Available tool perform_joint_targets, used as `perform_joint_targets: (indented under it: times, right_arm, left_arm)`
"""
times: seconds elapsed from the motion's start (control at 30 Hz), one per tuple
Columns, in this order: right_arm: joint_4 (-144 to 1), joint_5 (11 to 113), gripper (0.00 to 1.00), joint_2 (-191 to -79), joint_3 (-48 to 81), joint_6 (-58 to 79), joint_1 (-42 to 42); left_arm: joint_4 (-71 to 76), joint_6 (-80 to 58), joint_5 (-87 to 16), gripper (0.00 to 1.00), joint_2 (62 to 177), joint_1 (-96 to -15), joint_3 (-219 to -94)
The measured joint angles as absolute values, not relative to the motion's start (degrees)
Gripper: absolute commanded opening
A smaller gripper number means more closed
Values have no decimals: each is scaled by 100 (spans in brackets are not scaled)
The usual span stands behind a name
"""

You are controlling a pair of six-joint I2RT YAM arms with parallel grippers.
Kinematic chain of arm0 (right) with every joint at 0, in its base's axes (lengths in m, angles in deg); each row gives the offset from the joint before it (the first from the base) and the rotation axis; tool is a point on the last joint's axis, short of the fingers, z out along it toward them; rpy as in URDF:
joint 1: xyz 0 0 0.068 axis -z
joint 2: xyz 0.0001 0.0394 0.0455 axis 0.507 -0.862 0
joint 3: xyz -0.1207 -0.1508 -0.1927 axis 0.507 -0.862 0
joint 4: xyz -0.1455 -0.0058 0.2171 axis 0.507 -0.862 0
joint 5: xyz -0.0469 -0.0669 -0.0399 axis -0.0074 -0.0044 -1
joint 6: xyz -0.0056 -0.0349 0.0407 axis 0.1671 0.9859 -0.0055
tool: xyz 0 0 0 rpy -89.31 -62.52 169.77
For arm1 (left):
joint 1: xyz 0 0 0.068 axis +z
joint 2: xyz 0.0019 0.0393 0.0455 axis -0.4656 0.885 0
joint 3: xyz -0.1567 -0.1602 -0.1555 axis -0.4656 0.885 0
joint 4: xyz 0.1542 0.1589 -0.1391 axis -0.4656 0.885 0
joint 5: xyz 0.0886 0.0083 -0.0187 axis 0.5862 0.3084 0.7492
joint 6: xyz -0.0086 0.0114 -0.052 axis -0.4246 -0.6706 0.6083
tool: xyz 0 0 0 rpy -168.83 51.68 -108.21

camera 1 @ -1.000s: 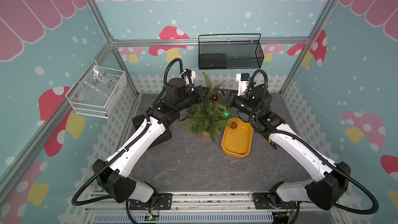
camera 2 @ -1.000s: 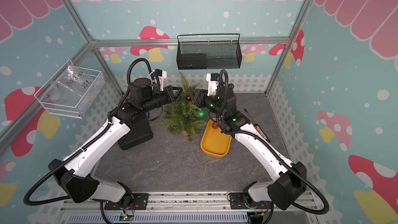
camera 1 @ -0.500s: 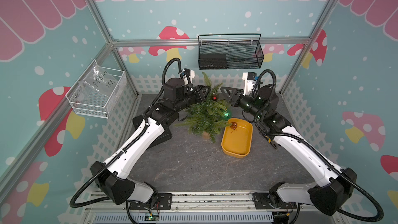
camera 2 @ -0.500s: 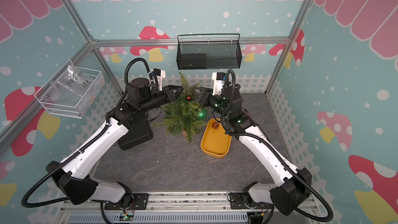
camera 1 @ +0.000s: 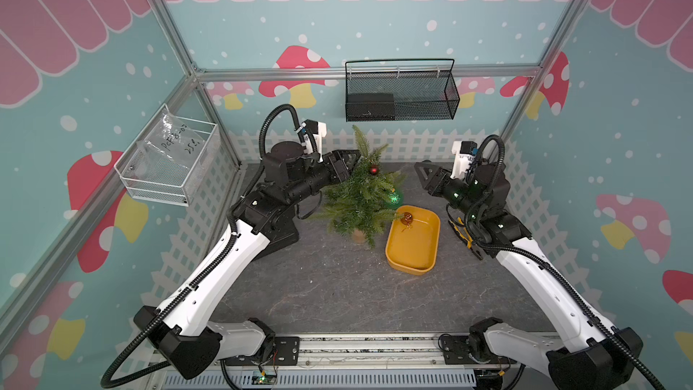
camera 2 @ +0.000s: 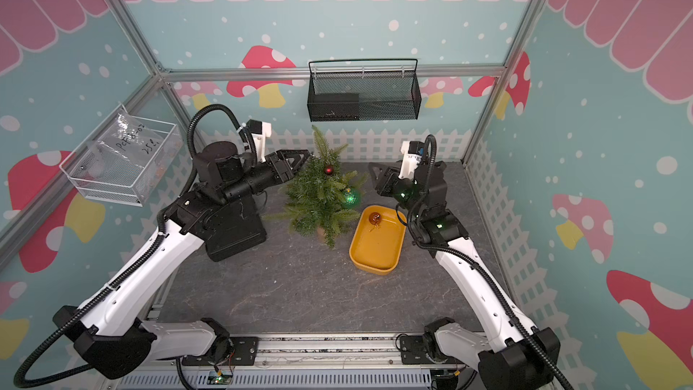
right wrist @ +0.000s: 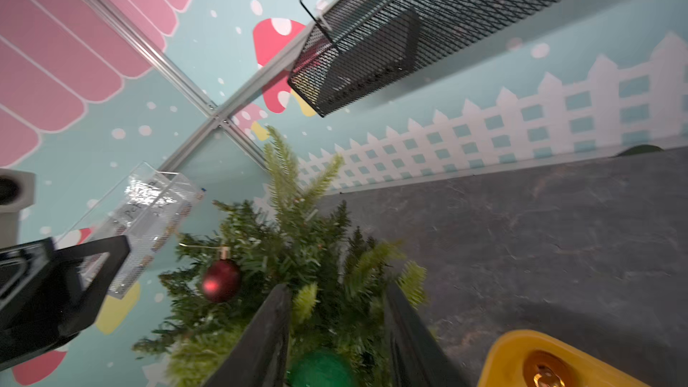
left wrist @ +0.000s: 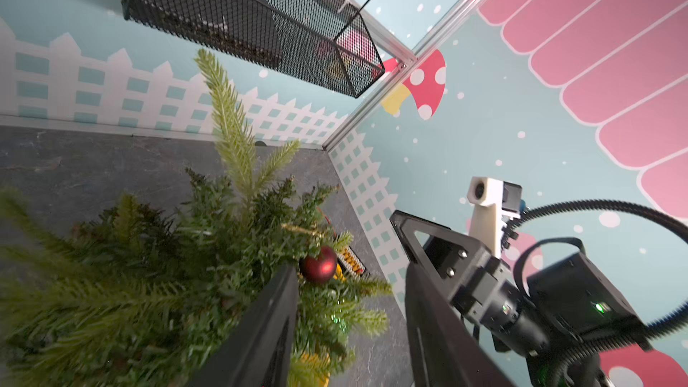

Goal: Decorate the small christmas tree with ornaments
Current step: Pick up an ornament from the container.

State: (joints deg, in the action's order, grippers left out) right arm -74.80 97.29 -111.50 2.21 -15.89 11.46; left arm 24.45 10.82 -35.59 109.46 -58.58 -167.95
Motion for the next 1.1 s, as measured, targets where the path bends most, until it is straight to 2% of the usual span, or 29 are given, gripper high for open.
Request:
perform_joint_targets:
  times: [0.13,0.4,0.77,1.1]
  right_arm:
    - [-7819,9574,44,-11106,-146,-1449,1229]
    - [-8282,8984,52,-11322,-688,-1112,1249]
    - [-8824,8527,59,-12946,-651,-455,1251]
    - [-8929,8464,62,-14032,24,-57,1253]
  left_arm:
    - [2506,1082,-3530,53,10553,-5858,-16338]
    - [2605,1150,-3377,54,9655,-5858,-15265]
    - [2742,1425,-3338,58,8638,-5878,-13694]
    - [2852,1294,-3292,59,8459,-6448,-13241]
